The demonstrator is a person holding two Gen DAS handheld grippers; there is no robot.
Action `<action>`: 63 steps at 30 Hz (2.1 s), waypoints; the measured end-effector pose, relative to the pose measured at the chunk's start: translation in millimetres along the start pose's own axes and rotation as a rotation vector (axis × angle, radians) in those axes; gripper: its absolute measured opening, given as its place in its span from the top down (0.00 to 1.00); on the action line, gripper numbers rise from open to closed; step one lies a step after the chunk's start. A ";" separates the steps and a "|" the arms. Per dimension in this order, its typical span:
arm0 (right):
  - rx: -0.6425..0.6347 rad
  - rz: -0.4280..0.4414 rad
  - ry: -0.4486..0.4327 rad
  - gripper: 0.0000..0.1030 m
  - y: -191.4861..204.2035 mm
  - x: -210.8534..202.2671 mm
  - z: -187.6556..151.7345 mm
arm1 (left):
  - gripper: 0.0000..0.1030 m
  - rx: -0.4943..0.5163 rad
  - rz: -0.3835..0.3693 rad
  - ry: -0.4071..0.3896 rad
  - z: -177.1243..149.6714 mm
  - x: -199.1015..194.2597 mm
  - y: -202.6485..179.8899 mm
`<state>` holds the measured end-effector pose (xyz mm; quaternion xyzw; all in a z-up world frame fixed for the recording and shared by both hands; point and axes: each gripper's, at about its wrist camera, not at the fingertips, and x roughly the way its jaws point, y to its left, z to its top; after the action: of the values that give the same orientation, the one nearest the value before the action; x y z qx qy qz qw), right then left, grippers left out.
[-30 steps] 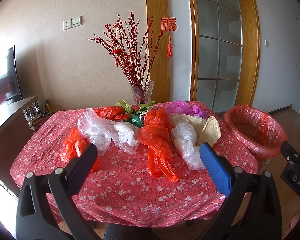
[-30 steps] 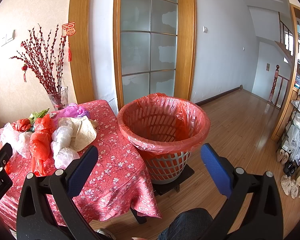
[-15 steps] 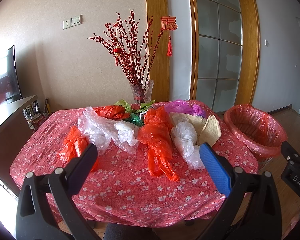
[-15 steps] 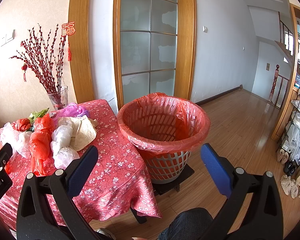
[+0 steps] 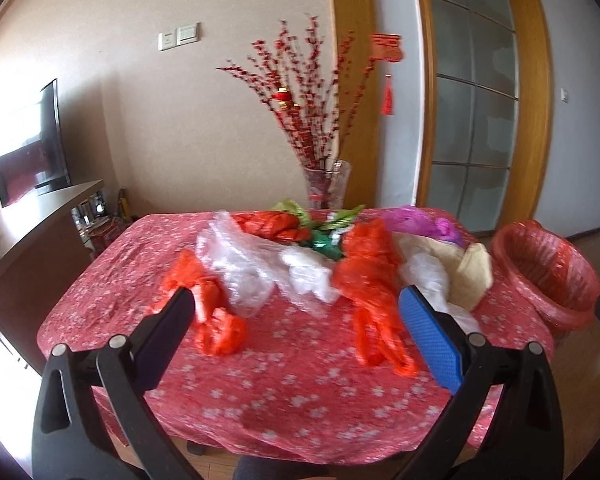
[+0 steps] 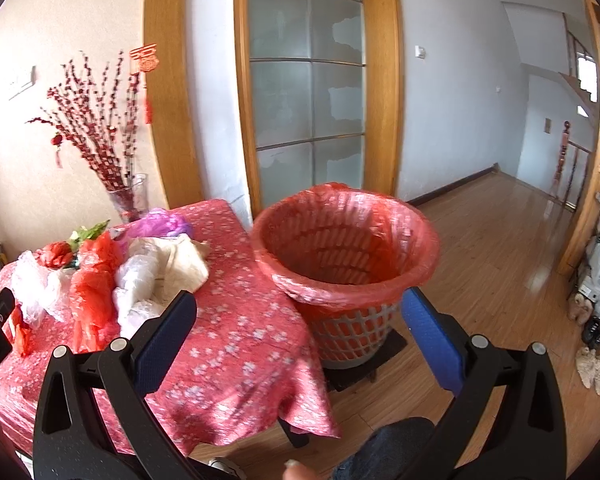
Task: Collect trash
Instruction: 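Grasp the clear plastic bag with the right gripper, then grasp the red plastic bag with the left gripper while the right gripper lifts the clear bag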
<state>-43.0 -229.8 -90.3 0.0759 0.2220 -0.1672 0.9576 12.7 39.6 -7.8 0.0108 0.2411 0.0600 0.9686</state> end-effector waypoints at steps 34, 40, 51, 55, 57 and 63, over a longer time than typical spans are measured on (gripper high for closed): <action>-0.273 0.423 0.284 0.61 143.6 121.4 -26.3 | 0.08 -0.116 0.056 0.076 -2.7 55.5 81.2; -0.250 0.477 0.275 0.75 135.0 112.0 -25.3 | 0.21 -0.079 -0.027 0.082 1.8 57.0 57.3; -0.149 0.434 0.165 0.75 68.2 75.0 -2.2 | 0.38 0.010 -0.242 0.108 9.6 64.9 -23.4; -0.101 0.383 0.172 0.75 36.0 76.6 -0.8 | 0.43 0.078 -0.244 0.158 -2.5 81.6 -56.6; -0.085 0.370 0.172 0.75 28.2 76.5 -1.9 | 0.44 0.104 -0.231 0.186 -8.4 90.6 -68.1; -0.075 0.359 0.168 0.75 17.0 76.0 -2.4 | 0.66 0.135 -0.201 0.274 -21.1 116.6 -82.8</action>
<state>26.4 -235.2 -125.4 0.0922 0.2903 0.0217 0.9522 114.2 -28.6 -84.9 0.0431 0.3743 -0.0526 0.9248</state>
